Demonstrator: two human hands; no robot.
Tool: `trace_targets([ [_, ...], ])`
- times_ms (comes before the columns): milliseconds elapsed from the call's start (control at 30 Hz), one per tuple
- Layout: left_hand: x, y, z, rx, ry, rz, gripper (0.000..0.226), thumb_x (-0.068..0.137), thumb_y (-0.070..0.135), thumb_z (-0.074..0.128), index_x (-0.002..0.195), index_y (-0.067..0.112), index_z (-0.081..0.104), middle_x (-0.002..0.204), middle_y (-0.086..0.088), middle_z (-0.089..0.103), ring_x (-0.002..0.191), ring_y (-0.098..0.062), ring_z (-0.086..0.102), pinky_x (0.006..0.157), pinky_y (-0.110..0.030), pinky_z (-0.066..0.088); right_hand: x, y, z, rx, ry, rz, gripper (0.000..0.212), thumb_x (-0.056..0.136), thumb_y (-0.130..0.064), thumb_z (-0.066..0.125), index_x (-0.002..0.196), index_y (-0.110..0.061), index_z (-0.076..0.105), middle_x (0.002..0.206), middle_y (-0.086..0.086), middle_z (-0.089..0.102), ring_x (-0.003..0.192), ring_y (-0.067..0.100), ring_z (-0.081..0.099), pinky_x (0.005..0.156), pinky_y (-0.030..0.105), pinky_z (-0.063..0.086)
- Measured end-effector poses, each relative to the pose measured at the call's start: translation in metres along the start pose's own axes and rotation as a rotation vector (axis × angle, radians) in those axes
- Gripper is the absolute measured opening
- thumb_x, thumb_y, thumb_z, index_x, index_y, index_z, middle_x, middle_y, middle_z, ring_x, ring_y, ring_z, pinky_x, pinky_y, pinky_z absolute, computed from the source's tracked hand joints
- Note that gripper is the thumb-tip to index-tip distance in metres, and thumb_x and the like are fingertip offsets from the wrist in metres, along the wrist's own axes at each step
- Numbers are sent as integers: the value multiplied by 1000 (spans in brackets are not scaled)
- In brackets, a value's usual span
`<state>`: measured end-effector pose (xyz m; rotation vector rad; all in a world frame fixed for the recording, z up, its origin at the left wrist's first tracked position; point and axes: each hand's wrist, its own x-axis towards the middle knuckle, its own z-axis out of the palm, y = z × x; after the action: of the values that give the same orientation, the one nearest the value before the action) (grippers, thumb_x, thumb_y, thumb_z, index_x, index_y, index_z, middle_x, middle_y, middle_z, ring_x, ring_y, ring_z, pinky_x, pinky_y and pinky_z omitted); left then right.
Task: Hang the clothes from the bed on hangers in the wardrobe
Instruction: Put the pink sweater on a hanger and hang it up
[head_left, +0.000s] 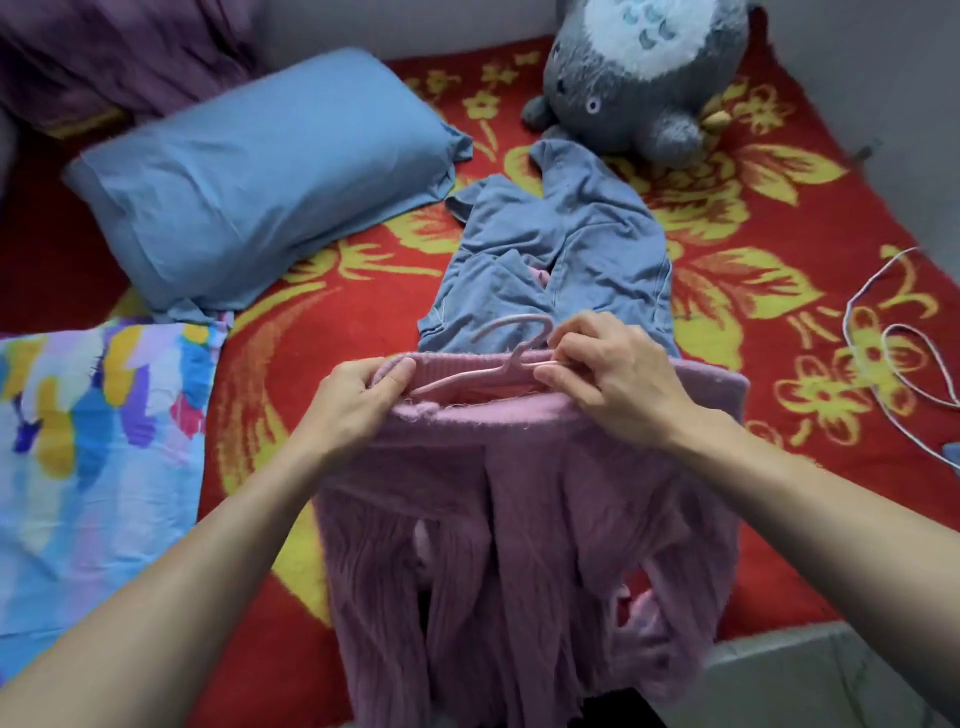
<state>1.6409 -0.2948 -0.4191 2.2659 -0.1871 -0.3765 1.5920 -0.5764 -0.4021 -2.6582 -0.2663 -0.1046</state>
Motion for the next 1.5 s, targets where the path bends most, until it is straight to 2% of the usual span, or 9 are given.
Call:
trace_targets([
  [233, -22, 109, -96, 67, 15, 228, 54, 59, 80, 60, 104, 51, 58, 84, 15, 65, 81, -5, 60, 76, -25, 48, 40, -52, -132, 102, 102, -3, 44, 82, -57, 50, 69, -17, 62, 92, -3, 63, 80, 20, 61, 70, 36, 46],
  [400, -66, 167, -129, 153, 127, 296, 31, 71, 70, 49, 64, 40, 53, 54, 14, 47, 58, -5, 43, 62, -35, 38, 33, -83, -191, 90, -3, -74, 40, 83, -57, 60, 61, -24, 54, 78, -1, 62, 73, 16, 57, 73, 41, 49],
  [500, -106, 180, -131, 140, 83, 284, 20, 81, 57, 44, 73, 53, 62, 70, 18, 64, 66, -1, 53, 70, -33, 46, 17, -100, -210, 34, -120, -116, 51, 78, -65, 60, 60, -17, 58, 77, -4, 61, 72, 14, 55, 73, 38, 48],
  [600, -153, 182, -125, 116, 192, 180, 49, 76, 65, 37, 91, 33, 71, 81, 6, 69, 79, -8, 61, 77, -28, 46, -2, -117, -220, 18, -186, -200, 53, 76, -68, 60, 57, -18, 53, 75, -2, 61, 71, 15, 55, 69, 37, 47],
  [700, -209, 184, -112, 98, 397, 57, 59, 72, 71, 30, 76, 23, 64, 74, 10, 62, 75, -5, 56, 72, -19, 41, -22, -135, -222, 23, -240, -358, 67, 68, -81, 43, 60, -15, 54, 75, -1, 62, 70, 18, 57, 70, 40, 49],
  [933, -380, 184, -77, 88, 667, -249, 72, 74, 77, 31, 80, 17, 70, 78, 3, 70, 79, -15, 63, 79, -36, 48, -96, -201, -222, 82, -314, -728, 47, 84, -56, 60, 61, -17, 48, 67, -1, 57, 65, 18, 51, 58, 32, 35],
  [1100, -523, 212, -66, 114, 896, -466, 54, 75, 81, 38, 61, 33, 60, 52, 16, 53, 55, 0, 47, 62, -32, 39, -165, -287, -235, 95, -419, -993, 35, 90, -52, 56, 70, -24, 49, 62, -8, 48, 67, 14, 46, 60, 32, 34],
  [1367, -730, 254, -42, 214, 1215, -708, 69, 71, 78, 40, 77, 14, 66, 72, 1, 68, 74, -17, 62, 73, -37, 47, -300, -410, -258, 156, -614, -1286, 39, 94, -40, 55, 60, -21, 57, 64, -1, 54, 66, 13, 51, 58, 26, 30],
  [1500, -834, 274, -21, 443, 1375, -856, 28, 88, 43, 61, 79, 17, 66, 80, 0, 62, 78, -20, 60, 69, -32, 44, -377, -462, -259, 166, -605, -1320, 42, 93, -47, 54, 57, -24, 53, 69, 0, 57, 71, 19, 55, 67, 34, 42],
])
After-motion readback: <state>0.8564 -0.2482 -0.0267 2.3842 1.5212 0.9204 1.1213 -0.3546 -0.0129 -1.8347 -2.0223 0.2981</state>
